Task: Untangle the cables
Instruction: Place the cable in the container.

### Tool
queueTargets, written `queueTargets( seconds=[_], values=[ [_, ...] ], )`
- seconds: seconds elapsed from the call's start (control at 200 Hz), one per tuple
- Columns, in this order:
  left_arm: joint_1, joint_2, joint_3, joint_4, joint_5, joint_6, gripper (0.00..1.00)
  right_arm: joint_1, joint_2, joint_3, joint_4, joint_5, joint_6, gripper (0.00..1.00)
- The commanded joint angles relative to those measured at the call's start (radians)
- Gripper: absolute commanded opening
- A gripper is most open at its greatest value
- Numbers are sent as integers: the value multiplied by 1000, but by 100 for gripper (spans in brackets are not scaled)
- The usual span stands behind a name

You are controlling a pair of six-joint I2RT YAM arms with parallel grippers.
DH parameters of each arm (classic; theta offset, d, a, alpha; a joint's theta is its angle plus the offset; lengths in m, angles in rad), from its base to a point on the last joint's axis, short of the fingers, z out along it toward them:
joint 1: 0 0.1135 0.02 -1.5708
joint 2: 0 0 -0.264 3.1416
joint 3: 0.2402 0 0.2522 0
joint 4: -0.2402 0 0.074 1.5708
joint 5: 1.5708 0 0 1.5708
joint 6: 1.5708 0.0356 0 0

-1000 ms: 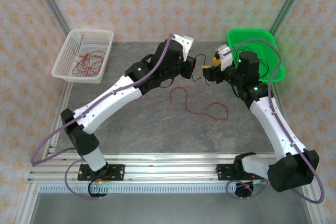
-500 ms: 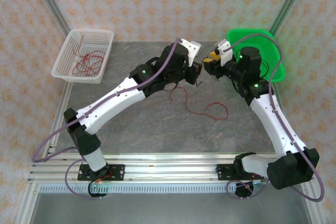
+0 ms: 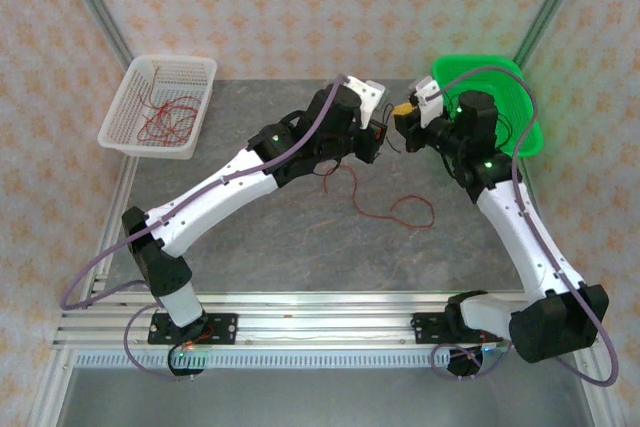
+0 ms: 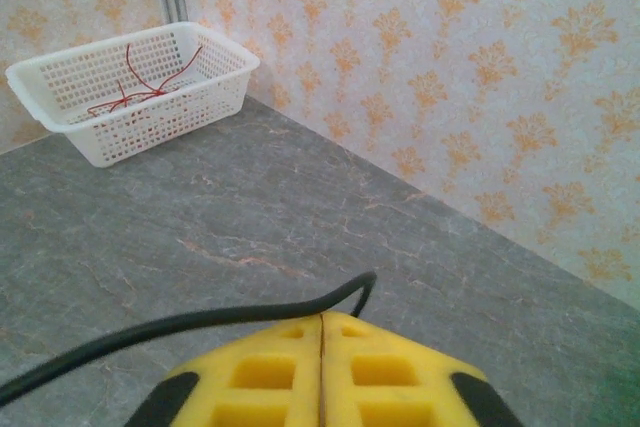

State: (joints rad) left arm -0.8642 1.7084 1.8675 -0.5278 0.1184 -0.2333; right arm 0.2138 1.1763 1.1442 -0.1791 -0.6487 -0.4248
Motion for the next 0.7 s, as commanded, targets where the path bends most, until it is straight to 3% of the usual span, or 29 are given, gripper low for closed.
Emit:
queueTargets(
  seconds=[0.0,0.255,0.41,0.696],
  values=[
    [-7,-44,26,7,-61,12,0,5,-57,-11,16,59,143,24],
    [-7,-29,8,27,-201,46,0,4,-115,11,-49,152,846,47],
    [-7,-18,-37,102,-181,61,0,4,-159,-191,270,-18,1292,53],
    [-13,-30,-86,128,-98,94,0,5,-140,-213,408,-36,1501,59]
  ],
)
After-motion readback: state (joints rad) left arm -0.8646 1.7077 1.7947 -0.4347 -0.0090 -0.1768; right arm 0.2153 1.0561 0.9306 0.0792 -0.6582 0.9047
